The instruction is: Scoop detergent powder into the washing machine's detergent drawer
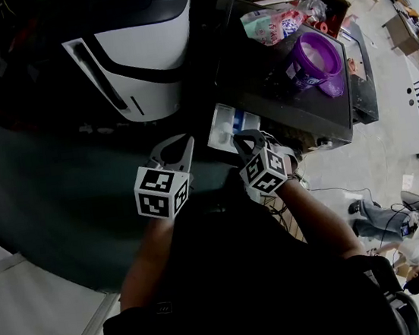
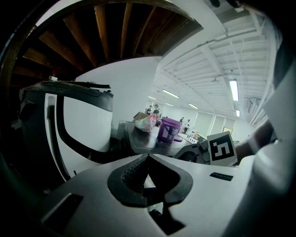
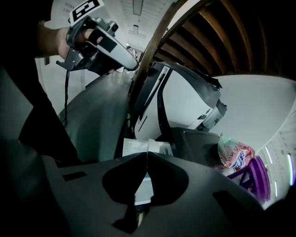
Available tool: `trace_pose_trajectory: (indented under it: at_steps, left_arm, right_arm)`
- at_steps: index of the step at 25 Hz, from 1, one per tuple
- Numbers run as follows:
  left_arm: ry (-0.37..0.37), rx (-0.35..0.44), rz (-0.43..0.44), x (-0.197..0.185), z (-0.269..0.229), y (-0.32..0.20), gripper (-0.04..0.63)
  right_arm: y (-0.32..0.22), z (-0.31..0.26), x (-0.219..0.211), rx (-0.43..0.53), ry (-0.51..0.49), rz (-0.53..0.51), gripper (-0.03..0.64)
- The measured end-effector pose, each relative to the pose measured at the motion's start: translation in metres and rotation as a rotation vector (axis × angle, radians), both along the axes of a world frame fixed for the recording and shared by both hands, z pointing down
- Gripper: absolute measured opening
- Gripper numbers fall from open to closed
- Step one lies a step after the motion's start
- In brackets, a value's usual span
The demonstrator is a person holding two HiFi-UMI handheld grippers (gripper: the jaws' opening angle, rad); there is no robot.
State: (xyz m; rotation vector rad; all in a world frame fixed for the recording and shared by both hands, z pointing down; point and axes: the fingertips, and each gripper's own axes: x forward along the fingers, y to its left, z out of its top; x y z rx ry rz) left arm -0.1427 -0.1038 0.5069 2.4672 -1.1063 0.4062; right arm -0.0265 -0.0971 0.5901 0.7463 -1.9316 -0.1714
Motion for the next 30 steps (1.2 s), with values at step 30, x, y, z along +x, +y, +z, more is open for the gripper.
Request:
trace_pose_trajectory:
  at_steps: [30]
  left_arm:
    - [0.003,-0.003,-0.029,-0.022,0.002,-0.005,0.008]
  right_arm:
    - [-0.007,0.02,-0.007,0.05,0.212,-0.109,0.018]
